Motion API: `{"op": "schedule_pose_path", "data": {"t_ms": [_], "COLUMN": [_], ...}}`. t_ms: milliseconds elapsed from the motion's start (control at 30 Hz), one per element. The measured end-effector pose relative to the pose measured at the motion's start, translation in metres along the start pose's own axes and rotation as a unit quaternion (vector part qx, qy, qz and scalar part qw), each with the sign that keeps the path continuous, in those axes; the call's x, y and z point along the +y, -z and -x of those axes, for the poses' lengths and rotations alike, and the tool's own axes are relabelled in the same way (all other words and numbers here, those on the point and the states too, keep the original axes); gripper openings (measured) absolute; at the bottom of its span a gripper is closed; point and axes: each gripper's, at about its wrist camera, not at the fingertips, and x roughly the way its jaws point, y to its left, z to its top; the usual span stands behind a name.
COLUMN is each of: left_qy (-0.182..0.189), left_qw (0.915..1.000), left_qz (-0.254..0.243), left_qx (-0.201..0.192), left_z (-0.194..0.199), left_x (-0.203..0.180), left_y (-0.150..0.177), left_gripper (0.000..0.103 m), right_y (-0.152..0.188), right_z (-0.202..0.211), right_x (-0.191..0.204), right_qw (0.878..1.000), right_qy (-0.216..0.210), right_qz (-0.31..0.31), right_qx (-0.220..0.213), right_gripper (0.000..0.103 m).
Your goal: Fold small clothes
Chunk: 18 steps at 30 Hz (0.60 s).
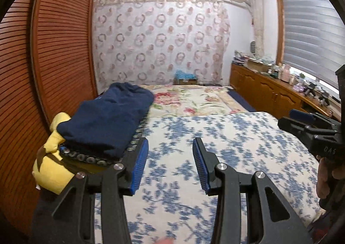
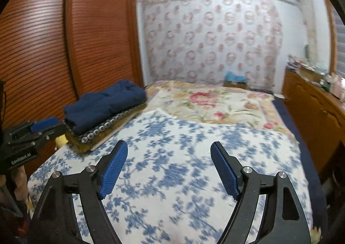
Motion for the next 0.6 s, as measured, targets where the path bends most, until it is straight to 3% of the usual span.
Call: {"op": "schedule_pose_path", "data": {"t_ms": [333,600], "left_qy": [-0.011,-0.018], "left_qw": [0.9996,0.9993], "left_qz": [-0.012,-0.014], "left_qx": [-0.025,-0.03], "left_z": [0.018,0.02], "left_x": [-0.031,-0.035], "left_y": [-0.015,-0.016], "left_gripper": [0.042,0.042], "right_y": [0.007,0.009], "right_z": [0.055,0.061], "right_x": [-0.025,-0.031], "right_qw": [0.997,0.996], "right_qy": [0.064,0.064], "right_qz": [-0.026,-0.037], "right_qx": [-0.042,-0.053], "right_gripper": [0.081,0.081]}}
